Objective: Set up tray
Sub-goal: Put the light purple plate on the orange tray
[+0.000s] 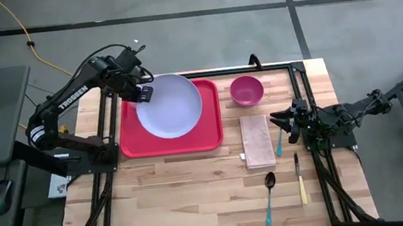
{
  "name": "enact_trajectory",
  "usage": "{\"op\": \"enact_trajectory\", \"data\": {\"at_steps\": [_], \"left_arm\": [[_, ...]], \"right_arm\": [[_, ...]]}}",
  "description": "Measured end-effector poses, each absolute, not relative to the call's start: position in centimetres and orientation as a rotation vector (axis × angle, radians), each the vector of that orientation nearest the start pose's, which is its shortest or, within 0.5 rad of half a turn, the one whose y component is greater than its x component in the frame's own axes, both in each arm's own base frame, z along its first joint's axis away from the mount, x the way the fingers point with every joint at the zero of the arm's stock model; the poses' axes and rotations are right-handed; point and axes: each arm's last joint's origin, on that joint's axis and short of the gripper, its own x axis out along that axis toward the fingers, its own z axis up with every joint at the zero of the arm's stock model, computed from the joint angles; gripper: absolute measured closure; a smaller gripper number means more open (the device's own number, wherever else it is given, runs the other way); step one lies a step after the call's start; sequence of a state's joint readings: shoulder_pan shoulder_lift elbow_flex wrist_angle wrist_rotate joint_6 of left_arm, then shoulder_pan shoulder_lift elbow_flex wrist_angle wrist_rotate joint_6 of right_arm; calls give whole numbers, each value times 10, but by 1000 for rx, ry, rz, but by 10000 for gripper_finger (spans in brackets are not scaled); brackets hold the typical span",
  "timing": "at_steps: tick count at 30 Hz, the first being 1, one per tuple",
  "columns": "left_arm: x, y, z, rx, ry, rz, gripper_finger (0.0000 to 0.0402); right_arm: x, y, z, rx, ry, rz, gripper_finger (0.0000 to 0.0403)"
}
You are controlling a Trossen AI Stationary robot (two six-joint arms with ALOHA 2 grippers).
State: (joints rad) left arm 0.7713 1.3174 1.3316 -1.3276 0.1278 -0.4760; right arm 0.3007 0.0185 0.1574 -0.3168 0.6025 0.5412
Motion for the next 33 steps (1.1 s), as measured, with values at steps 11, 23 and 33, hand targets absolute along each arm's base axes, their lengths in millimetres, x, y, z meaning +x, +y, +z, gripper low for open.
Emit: {"op": "enact_trajectory", "data": {"at_steps": [11, 23, 33], "left_arm": [[163, 153, 315, -1004, 1088, 826, 389], [163, 155, 315, -1006, 1063, 891, 389], [163, 155, 314, -1096, 1028, 979, 389]], "right_arm": [[82, 8, 185, 458, 75, -336, 290], [82, 8, 186, 458, 75, -336, 290], [82, 8, 185, 458, 75, -337, 290]]}}
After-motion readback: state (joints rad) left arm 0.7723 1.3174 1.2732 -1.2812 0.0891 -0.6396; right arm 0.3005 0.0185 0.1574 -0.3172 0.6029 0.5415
